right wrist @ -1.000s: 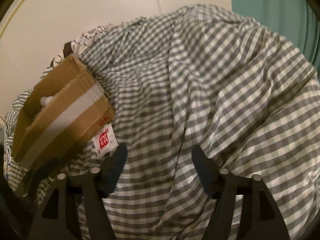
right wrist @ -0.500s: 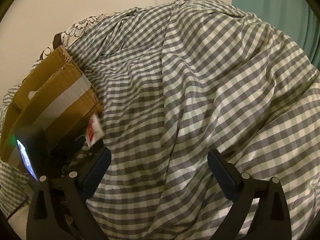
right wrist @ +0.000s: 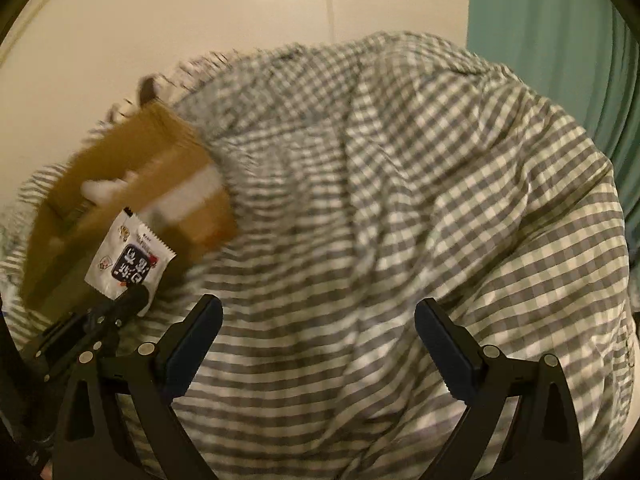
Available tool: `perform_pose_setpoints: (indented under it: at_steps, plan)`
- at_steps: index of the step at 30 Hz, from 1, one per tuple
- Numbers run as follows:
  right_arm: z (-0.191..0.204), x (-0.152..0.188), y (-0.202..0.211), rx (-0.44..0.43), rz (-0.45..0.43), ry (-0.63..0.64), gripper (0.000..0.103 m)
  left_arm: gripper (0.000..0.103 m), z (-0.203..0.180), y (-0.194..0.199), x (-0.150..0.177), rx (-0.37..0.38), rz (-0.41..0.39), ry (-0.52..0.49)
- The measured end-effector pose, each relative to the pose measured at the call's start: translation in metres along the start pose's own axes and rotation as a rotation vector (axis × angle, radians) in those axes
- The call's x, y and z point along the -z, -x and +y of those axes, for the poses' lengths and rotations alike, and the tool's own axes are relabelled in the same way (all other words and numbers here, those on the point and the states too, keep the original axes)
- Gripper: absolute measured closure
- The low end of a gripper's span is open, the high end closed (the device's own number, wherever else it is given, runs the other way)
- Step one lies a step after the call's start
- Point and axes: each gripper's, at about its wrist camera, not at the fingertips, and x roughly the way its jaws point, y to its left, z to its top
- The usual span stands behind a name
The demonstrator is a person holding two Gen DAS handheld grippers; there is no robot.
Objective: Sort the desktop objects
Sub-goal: 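Carry the red sachet into the cardboard box and open left tool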
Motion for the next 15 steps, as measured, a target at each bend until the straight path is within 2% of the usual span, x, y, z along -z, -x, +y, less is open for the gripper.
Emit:
perform_pose_setpoints:
  at_steps: [4, 8, 10, 12, 14, 15]
  plan:
    - [0.023, -0.017, 0.023, -0.011, -0.058, 0.036, 0.006, 0.1, 0.018, 0.034, -0.052, -0.013, -0.082, 0.017]
    - [0.048, -0.038, 0.028, -0.03, -0.094, 0.068, 0.006, 0.1, 0.05, 0.032, -0.087, -0.111, -0.073, -0.002]
    - [0.06, -0.042, 0.026, -0.042, -0.103, 0.078, 0.006, 0.1, 0.071, 0.02, -0.094, -0.189, -0.056, -0.021]
    - [0.07, -0.046, 0.02, -0.052, -0.105, 0.088, 0.005, 0.098, 0.087, 0.004, -0.089, -0.217, -0.022, -0.037]
    - [0.079, -0.049, 0.013, -0.054, -0.103, 0.101, 0.005, 0.088, 0.096, -0.007, -0.086, -0.236, 0.015, -0.042]
    - [0.082, -0.051, 0.009, -0.049, -0.103, 0.103, 0.005, 0.065, 0.098, -0.008, -0.083, -0.244, 0.021, -0.043]
